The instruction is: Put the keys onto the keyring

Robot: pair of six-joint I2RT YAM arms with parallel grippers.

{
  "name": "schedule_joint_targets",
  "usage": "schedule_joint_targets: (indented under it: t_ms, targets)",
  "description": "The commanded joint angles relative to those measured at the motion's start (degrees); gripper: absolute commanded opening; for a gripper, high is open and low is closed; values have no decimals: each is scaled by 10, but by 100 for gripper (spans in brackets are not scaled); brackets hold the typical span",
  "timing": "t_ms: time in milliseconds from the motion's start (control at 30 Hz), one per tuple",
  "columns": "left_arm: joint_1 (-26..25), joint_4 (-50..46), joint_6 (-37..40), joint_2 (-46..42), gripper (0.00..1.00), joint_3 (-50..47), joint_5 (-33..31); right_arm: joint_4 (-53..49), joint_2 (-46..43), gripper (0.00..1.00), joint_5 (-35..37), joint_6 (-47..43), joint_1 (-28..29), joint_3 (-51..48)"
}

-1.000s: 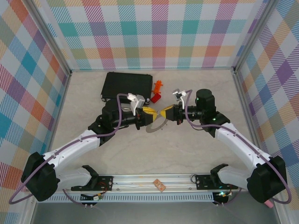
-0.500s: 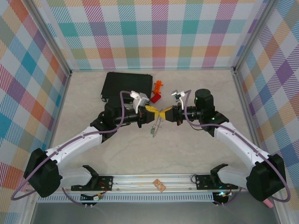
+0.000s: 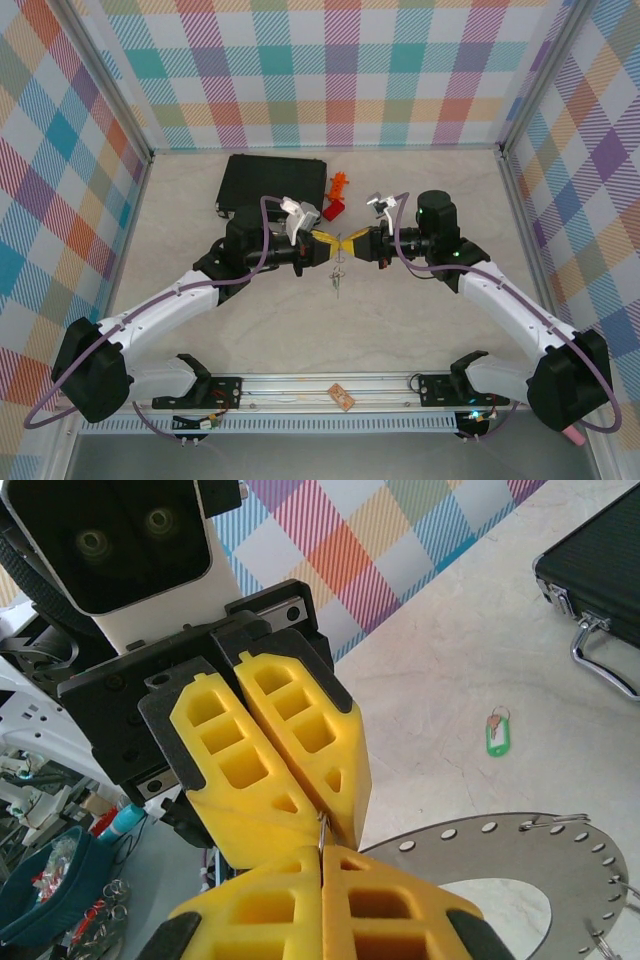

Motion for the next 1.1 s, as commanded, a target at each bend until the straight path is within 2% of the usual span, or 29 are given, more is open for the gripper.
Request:
schedule_joint_targets:
  t_ms: [0, 100, 167, 233, 400, 633, 900, 1067]
  targets:
    - [1, 12, 6, -10, 9, 12, -4, 11, 4, 0, -29, -6, -2, 18]
    - [1, 16, 4, -10, 0, 13, -2, 11, 4, 0, -31, -7, -2, 17]
    - [1, 19, -2, -8, 0, 14, 1, 12, 3, 2, -26, -5, -2, 15]
    - [1, 32, -11, -7, 0, 9, -1, 14, -1, 15, -16, -4, -2, 14]
    - [1, 108, -64, -7, 0, -19, -10, 57, -21, 26, 18, 20, -3, -14]
    - [1, 252, -157, -15, 0, -70, -47, 251, -50, 27, 70, 126, -16, -100]
    - [1, 394, -238, -8, 0, -111, -81, 388, -30, 26, 78, 196, -24, -119]
    - [0, 417, -244, -6, 0, -117, -79, 414, -8, 24, 63, 214, -23, -102]
